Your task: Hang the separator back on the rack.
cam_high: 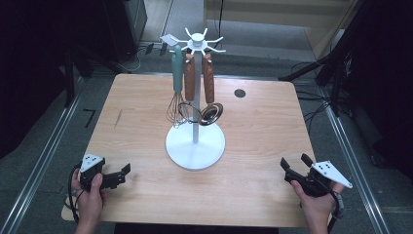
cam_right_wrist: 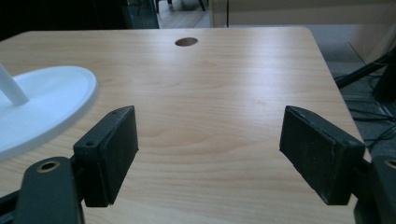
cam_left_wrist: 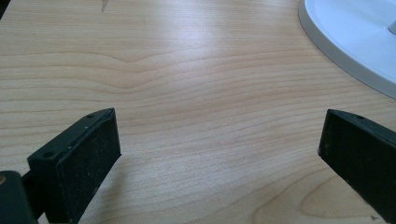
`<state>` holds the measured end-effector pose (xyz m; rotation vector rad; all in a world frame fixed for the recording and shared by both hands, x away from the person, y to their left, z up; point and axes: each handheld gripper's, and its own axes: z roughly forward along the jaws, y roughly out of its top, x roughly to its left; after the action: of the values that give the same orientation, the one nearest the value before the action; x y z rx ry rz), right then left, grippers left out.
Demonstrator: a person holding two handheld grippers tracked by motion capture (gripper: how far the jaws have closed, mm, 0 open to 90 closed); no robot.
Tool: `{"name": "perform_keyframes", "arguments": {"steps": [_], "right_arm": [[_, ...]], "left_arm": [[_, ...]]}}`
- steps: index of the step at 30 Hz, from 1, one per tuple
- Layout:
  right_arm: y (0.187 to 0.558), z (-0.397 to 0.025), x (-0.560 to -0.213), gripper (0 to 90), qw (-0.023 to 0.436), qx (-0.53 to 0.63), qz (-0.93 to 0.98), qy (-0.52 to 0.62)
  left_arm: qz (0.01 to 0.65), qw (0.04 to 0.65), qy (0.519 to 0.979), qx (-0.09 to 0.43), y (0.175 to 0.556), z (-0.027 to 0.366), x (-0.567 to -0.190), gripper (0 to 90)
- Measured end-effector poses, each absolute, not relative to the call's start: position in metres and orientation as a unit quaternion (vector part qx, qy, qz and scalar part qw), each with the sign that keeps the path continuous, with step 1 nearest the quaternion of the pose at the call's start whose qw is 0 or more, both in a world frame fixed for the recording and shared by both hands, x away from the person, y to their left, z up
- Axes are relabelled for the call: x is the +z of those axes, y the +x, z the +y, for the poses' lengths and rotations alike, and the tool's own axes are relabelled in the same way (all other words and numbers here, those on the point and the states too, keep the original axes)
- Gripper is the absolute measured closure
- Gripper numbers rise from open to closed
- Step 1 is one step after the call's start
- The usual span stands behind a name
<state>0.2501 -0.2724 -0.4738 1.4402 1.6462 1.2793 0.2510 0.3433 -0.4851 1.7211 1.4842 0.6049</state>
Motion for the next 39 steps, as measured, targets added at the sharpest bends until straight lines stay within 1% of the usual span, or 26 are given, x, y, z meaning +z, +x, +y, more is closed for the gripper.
{"name": "perform_keyframes", "arguments": {"steps": [6, 23, 39], "right_arm": [[0.242, -0.286, -0.481, 19.8, 0.306, 0.467, 0.623, 0.548], [0.218, -0.321, -0.498, 19.9, 0.307, 0.449, 0.612, 0.573], [0.221, -0.327, -0.510, 21.0, 0.302, 0.438, 0.610, 0.587]], "left_arm": [[0.582, 0.385, 0.676, 0.237, 0.251, 0.343, -0.485, 0.0], [0.583, 0.385, 0.675, 0.238, 0.251, 0.343, -0.485, 0.0], [0.581, 0.381, 0.679, 0.237, 0.251, 0.343, -0.485, 0.0]]}}
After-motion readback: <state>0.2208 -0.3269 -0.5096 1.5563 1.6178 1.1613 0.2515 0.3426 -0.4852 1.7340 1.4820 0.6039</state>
